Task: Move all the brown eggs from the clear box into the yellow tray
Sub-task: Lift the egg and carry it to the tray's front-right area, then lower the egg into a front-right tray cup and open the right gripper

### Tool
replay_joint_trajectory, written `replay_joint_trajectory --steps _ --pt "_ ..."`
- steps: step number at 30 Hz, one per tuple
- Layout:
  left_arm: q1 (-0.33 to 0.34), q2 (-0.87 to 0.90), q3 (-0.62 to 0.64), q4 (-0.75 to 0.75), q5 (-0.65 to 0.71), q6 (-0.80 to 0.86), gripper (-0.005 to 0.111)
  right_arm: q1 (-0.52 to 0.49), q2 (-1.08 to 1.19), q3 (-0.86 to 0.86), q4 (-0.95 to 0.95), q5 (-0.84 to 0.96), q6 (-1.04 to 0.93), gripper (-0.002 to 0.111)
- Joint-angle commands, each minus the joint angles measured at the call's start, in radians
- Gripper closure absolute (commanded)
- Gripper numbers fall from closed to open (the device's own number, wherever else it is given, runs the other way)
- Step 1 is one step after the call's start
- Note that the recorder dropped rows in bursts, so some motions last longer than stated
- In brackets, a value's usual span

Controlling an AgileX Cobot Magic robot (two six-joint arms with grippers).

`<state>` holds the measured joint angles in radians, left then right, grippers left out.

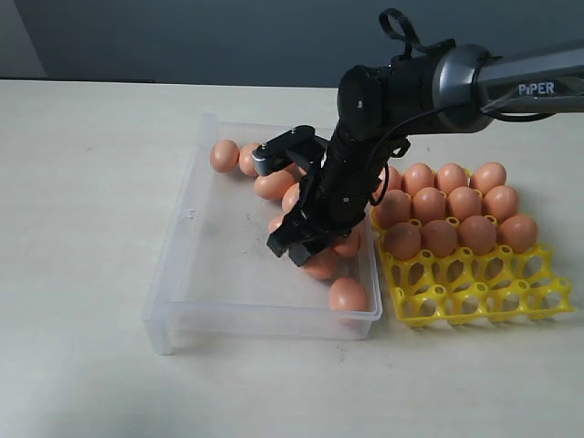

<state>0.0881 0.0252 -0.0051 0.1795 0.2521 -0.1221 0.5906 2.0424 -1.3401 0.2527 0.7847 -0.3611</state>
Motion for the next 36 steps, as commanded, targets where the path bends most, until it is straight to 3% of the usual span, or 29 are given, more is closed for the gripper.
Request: replay_joint_trajectory --steps 1,13,17,24,36 --pt "0.000 0.001 0.005 -0.002 -0.012 -0.001 0.095 -0.002 -0.004 0.000 0.023 -0.056 0.028 0.108" --pt "0.000 0.001 0.005 -0.002 -0.012 -0.001 0.095 -0.002 -0.214 0.188 0.100 -0.363 0.072 0.108" --pt "0.000 0.001 0.005 -0.002 -0.012 -0.001 0.095 -0.002 -0.310 0.311 0.100 -0.518 0.142 0.108" --pt "0.000 0.001 0.005 -0.002 -0.012 -0.001 0.095 -0.002 -0.574 0.689 0.167 -0.906 0.267 0.108" --pt "0.000 0.001 0.005 -0.002 -0.012 -0.001 0.095 -0.002 -0.679 1.020 0.296 -1.150 0.269 0.108"
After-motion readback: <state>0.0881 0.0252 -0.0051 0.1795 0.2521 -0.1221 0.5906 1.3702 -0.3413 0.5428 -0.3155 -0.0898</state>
